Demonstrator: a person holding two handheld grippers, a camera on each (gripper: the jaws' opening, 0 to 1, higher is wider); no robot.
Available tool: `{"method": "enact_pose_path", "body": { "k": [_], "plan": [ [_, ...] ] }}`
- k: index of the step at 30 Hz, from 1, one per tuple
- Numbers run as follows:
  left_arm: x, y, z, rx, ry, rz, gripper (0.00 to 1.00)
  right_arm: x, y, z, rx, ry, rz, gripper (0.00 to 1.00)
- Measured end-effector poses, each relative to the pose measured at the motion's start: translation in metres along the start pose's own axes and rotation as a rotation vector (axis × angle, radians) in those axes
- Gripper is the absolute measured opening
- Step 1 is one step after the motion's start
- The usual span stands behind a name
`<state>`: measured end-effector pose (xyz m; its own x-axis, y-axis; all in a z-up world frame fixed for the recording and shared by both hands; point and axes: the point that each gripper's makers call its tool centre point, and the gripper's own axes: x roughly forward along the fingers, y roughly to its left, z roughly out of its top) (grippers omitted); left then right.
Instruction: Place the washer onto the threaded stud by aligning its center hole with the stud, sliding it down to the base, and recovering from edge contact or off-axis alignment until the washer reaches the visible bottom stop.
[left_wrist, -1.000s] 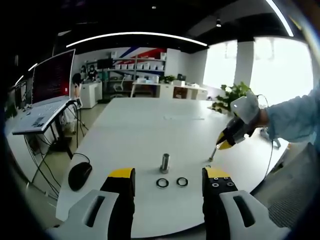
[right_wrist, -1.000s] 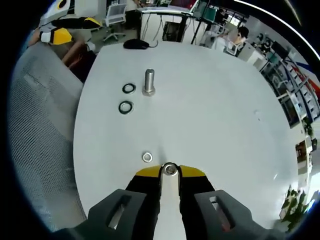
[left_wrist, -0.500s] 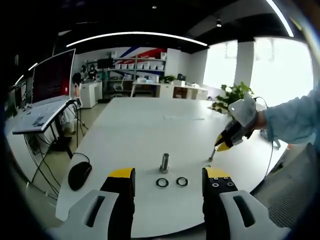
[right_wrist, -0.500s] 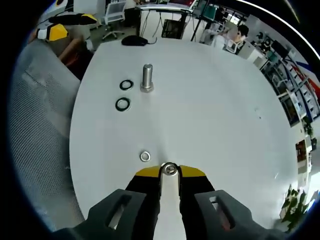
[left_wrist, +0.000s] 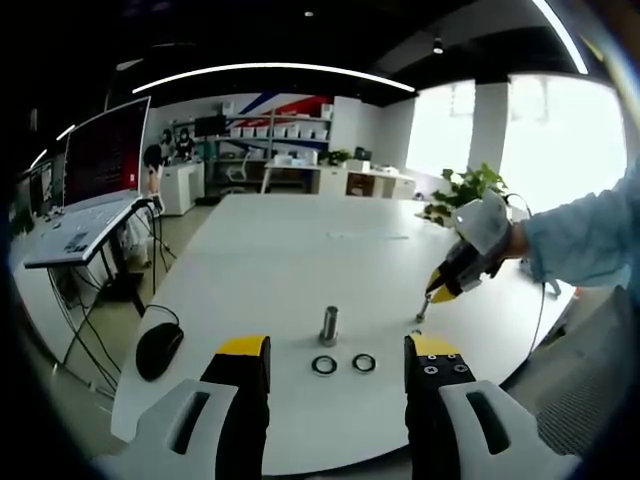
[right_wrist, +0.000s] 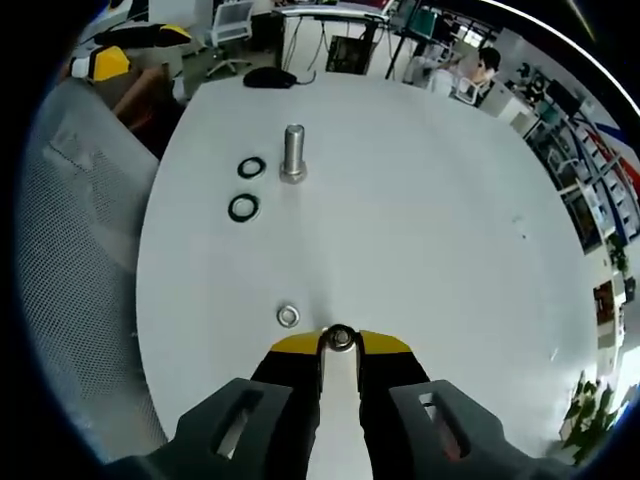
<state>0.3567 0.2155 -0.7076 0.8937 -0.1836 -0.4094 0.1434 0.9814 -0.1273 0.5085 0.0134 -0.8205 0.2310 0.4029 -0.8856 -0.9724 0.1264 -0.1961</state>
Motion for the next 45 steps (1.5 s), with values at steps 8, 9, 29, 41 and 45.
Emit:
{"method": "enact_pose_path", "body": {
  "k": [8,9,29,41,45],
  "plan": [
    [0.000,0.001,0.000,-0.002,0.003,0.000,0.52,0.001,-0.001,0.000,-0.006,0.001,-0.004,0.14],
    [0.000,0.000,-0.001,-0.001,0.004,0.000,0.52,0.000,-0.002,0.001,-0.001,-0.006,-0.006,0.14],
    [0.000,0.001,-0.001,-0.001,0.006,0.002,0.52,0.012,0.006,-0.007,0.013,0.037,0.040,0.14],
    [0.000,0.001,-0.001,-0.003,0.006,0.003,0.52,0.010,0.005,-0.004,0.016,0.022,0.042,0.15],
    [0.000,0.001,-0.001,-0.001,0.008,0.002,0.52,0.007,0.005,-0.003,0.021,0.013,0.039,0.15]
  ]
}}
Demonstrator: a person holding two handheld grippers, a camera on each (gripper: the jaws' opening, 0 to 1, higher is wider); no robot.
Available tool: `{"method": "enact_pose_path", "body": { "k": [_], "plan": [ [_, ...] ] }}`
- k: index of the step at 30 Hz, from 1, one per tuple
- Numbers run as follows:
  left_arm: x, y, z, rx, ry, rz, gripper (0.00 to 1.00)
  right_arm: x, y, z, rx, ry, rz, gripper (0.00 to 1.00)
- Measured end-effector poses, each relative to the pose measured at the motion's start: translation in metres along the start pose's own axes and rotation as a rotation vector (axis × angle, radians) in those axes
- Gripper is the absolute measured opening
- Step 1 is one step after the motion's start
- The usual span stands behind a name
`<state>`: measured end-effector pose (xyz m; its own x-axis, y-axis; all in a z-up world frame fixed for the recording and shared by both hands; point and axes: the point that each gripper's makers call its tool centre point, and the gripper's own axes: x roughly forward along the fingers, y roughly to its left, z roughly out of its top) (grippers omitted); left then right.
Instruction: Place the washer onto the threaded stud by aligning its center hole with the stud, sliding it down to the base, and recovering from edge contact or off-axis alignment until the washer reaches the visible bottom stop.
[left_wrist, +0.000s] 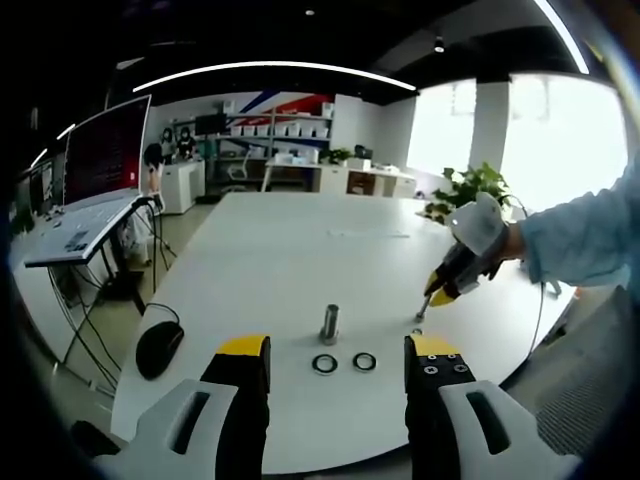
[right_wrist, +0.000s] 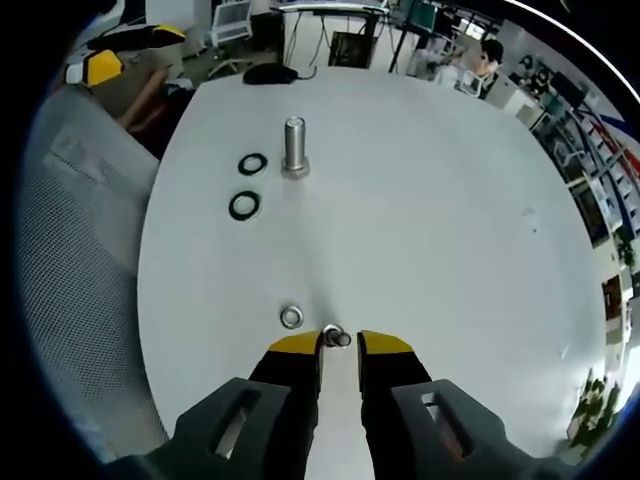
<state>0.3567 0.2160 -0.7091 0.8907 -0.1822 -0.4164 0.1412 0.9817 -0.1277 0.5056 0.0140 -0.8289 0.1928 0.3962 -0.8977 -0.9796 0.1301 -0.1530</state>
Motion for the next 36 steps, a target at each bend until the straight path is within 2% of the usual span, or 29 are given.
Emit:
{"method": "enact_pose_path", "body": {
  "k": [10,16,36],
  "plan": [
    [0.000,0.000,-0.001,0.003,0.003,-0.001,0.52,-0.013,0.003,0.018,-0.007,-0.067,-0.016,0.15],
    [0.000,0.000,0.000,0.001,0.000,0.001,0.52,-0.010,0.010,0.023,-0.019,-0.074,0.006,0.15],
    [0.000,-0.001,0.000,0.002,0.000,-0.001,0.52,0.005,0.029,0.013,-0.027,-0.034,0.063,0.15]
  ]
}}
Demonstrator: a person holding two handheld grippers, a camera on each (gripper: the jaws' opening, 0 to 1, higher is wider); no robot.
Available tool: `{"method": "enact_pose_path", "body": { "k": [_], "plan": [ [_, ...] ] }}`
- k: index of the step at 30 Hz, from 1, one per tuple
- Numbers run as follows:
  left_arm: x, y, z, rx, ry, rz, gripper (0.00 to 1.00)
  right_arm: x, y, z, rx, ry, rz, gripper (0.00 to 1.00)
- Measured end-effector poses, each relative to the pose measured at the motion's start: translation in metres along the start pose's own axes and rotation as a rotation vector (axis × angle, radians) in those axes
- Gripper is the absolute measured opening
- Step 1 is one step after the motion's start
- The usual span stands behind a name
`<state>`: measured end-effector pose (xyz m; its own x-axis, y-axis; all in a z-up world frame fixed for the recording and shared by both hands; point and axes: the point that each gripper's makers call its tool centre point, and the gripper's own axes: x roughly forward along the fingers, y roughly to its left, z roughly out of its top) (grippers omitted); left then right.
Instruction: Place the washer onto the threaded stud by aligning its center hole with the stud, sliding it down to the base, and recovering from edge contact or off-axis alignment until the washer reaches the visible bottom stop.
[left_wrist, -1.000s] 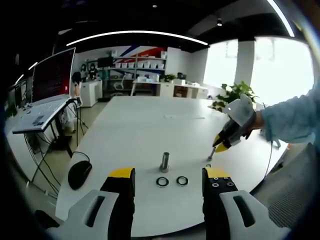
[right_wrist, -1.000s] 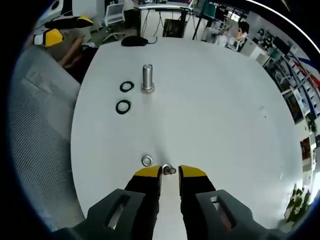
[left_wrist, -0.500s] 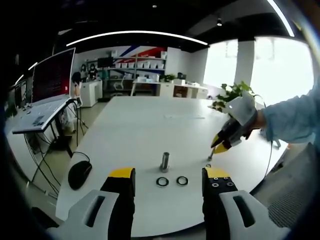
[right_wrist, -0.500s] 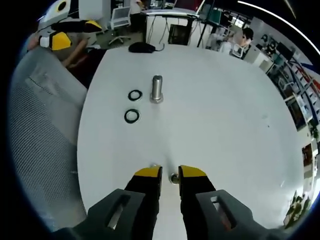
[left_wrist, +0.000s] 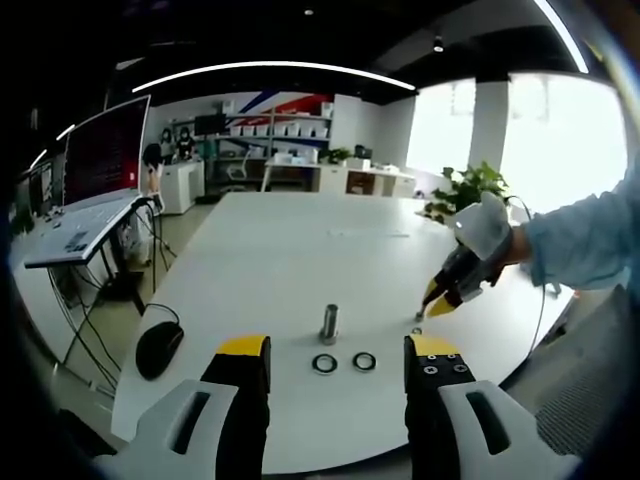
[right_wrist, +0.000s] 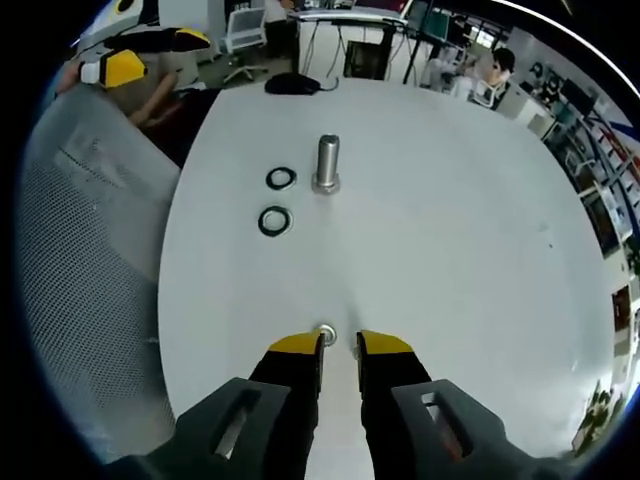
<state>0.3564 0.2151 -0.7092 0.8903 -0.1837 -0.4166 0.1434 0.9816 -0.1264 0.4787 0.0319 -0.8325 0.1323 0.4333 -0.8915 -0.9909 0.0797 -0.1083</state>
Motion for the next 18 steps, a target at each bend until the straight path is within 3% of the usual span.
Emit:
{"method": "enact_pose_path", "body": {
  "k": [18],
  "plan": [
    [0.001,0.000,-0.002,0.000,0.014,-0.002,0.52,0.017,0.011,-0.016,0.011,0.046,0.042,0.15]
  ]
}}
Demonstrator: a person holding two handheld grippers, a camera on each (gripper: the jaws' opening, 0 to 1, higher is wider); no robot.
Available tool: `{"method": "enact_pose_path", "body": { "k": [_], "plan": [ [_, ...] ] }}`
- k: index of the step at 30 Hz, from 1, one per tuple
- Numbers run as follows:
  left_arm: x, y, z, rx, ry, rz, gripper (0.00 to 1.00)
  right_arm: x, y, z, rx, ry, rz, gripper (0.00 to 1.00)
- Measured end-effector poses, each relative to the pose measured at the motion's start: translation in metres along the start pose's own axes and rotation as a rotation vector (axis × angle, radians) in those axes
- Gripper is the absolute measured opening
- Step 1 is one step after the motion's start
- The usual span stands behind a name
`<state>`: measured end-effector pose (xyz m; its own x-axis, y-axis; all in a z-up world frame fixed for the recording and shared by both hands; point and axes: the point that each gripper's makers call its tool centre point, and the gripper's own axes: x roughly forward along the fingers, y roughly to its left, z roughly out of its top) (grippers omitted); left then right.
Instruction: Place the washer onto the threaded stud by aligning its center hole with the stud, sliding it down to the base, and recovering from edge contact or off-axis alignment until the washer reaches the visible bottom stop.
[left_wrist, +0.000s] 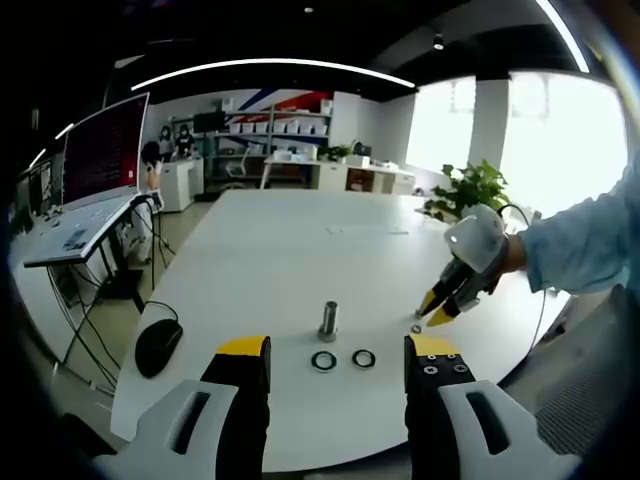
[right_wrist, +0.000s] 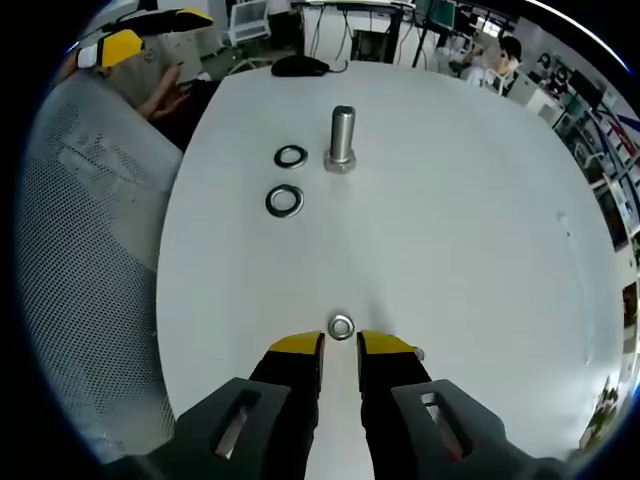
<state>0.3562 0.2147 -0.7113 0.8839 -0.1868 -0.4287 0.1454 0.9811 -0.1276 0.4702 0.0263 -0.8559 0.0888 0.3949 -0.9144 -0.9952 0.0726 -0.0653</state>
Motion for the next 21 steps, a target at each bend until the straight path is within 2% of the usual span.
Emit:
{"method": "enact_pose_path", "body": {
  "k": [21],
  "plan": [
    [0.000,0.000,-0.001,-0.003,0.009,-0.001,0.52,0.014,0.001,-0.005,0.019,0.019,0.015,0.15]
  ]
}}
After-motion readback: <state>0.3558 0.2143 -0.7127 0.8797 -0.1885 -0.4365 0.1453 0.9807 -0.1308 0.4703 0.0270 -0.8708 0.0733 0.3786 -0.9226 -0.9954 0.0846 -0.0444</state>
